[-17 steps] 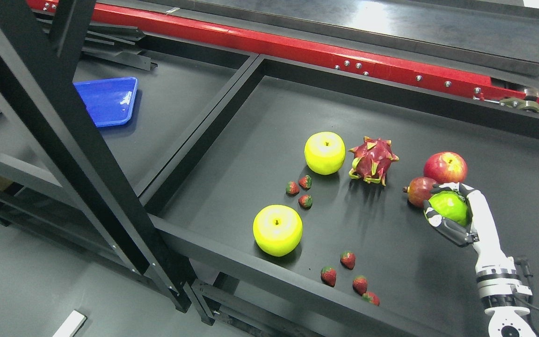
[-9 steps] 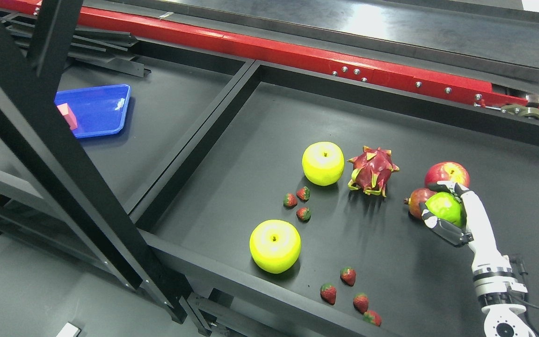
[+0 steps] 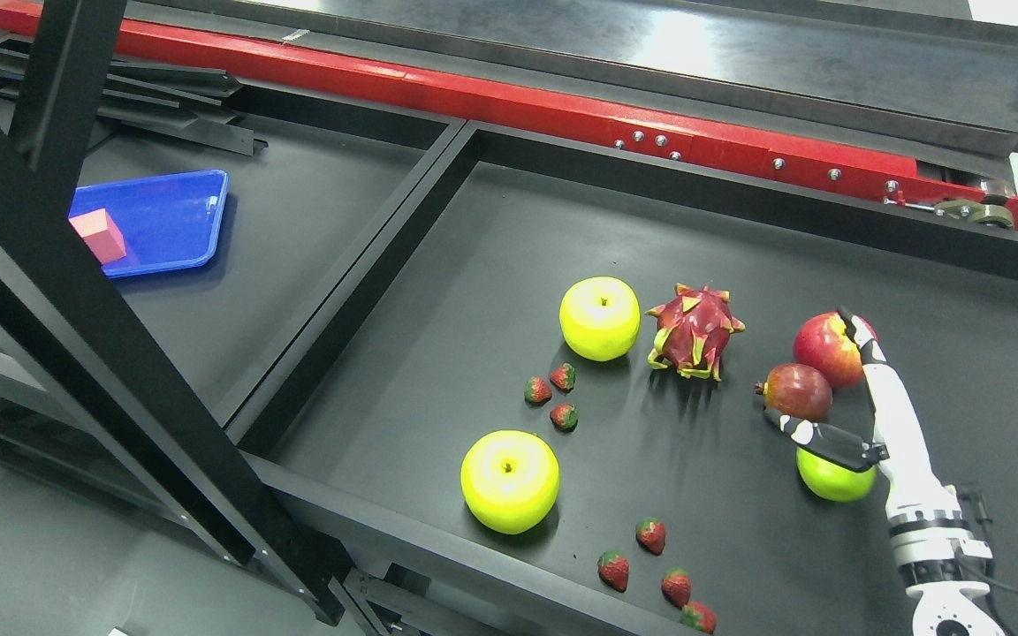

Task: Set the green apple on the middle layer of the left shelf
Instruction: 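Lower the green apple onto the shelf beside the red apples, then open the right hand and withdraw it from the apple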

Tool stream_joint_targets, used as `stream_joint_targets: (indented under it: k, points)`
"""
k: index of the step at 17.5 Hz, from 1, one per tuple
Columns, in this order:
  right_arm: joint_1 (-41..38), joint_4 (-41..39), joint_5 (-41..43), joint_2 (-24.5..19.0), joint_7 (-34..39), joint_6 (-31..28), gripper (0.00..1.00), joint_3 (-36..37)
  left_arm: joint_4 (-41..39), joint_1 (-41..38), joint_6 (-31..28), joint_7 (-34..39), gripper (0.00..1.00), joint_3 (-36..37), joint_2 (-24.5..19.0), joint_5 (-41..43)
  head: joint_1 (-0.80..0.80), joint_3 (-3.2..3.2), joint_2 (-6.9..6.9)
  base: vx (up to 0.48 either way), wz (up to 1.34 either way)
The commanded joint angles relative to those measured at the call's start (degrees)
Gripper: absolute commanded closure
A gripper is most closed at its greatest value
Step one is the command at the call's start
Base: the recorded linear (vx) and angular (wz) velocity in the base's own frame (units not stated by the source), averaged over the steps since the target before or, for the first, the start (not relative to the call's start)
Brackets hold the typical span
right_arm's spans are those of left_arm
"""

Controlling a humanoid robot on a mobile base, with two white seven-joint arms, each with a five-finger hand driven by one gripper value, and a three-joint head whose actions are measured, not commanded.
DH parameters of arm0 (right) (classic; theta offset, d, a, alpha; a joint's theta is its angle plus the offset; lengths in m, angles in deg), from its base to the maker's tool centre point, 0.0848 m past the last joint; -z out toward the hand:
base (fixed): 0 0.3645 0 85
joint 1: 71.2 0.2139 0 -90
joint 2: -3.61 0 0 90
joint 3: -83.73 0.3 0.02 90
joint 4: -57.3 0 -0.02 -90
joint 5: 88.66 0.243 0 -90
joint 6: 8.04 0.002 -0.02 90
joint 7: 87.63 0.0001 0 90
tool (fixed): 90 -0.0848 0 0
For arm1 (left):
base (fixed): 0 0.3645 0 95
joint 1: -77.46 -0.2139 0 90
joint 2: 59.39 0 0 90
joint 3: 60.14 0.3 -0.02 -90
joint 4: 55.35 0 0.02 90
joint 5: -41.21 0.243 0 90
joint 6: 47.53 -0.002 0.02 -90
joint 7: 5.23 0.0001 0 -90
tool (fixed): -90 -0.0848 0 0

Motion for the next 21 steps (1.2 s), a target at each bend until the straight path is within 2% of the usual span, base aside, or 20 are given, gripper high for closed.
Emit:
stream_joint_targets:
  k: [1,3,4,11,21]
  points:
    - [-5.55,-0.56,18.74,1.0,0.0,2.1,0.0,-0.02,0.0,0.0,0.02,-0.01,0.0,0.0,-1.0,0.0,0.0,0.0,0.0,0.023,0.0]
    - [-7.84,-0.56,31.31,1.0,0.0,2.1,0.0,0.07,0.0,0.0,0.11,-0.01,0.0,0.0,-1.0,0.0,0.0,0.0,0.0,0.022,0.0]
    - [-8.63,-0.56,34.59,1.0,0.0,2.54,0.0,-0.02,0.0,0.0,0.11,-0.01,0.0,0.0,-1.0,0.0,0.0,0.0,0.0,0.0,0.0]
    - [-14.79,-0.56,35.42,1.0,-2.81,9.13,0.0,-1.95,0.0,0.0,0.11,-0.01,0.0,0.0,-1.0,0.0,0.0,0.0,0.0,-0.019,0.0]
    - [-15.06,-0.56,35.42,1.0,-4.57,9.14,0.0,-1.78,0.09,0.0,0.11,-0.01,0.0,0.0,-1.0,0.0,0.0,0.0,0.0,-0.019,-0.06]
